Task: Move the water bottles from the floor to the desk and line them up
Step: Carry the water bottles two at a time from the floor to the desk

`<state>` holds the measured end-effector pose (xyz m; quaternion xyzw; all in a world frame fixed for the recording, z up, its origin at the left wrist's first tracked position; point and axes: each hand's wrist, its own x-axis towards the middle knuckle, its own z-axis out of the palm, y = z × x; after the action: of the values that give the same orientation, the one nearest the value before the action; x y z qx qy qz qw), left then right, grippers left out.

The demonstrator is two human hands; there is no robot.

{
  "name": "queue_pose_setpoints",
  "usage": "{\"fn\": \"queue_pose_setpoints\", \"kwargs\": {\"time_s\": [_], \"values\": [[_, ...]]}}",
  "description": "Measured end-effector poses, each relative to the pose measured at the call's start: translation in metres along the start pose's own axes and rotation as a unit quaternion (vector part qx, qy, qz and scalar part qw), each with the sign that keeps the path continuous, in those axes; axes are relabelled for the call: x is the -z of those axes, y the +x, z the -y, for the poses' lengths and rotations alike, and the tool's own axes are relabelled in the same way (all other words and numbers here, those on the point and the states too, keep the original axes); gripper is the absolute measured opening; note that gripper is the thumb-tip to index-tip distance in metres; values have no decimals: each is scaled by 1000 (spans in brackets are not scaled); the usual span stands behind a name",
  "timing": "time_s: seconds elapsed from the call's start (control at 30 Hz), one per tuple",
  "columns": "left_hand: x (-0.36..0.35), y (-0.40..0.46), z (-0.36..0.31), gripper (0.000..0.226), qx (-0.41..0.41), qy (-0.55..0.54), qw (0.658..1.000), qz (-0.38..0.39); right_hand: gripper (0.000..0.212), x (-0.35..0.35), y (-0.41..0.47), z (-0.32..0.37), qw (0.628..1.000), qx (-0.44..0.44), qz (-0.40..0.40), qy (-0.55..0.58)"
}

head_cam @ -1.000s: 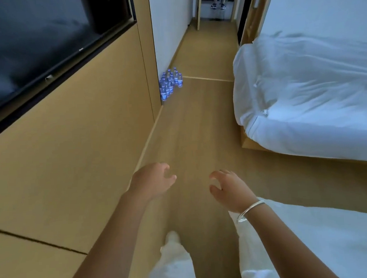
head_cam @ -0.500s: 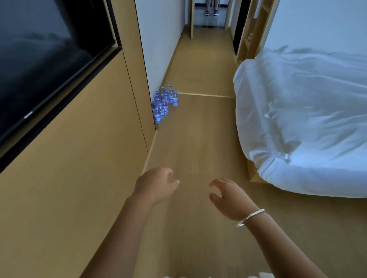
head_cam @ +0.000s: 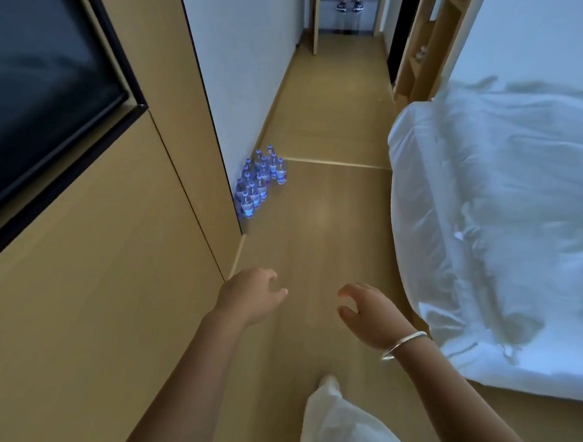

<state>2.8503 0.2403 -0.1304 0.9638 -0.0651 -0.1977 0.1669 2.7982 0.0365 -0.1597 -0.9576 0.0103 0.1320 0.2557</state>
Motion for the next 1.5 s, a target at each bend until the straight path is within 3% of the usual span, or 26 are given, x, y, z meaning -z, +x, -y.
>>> {"fn": "queue_pose_setpoints", "kwargs": {"time_s": [0.43,0.67,1.1,1.27,1.37,1.5], "values": [[82,234,-31,31,64,1,998,-6,35,105,264,-18,995,65,58,-43],[114,369,-5,28,107,-49,993,-15,35,131,411,2,990,93,79,-67],[206,605,53,24,119,-67,990,35,37,163,657,54,984,81,145,-59],[206,652,66,17,157,-68,984,42,45,163,730,55,971,109,202,-67],[195,683,70,24,188,-86,976,63,49,163,777,53,964,119,228,-74],[185,744,86,35,275,-128,950,67,74,151,848,47,938,196,277,-74]]}}
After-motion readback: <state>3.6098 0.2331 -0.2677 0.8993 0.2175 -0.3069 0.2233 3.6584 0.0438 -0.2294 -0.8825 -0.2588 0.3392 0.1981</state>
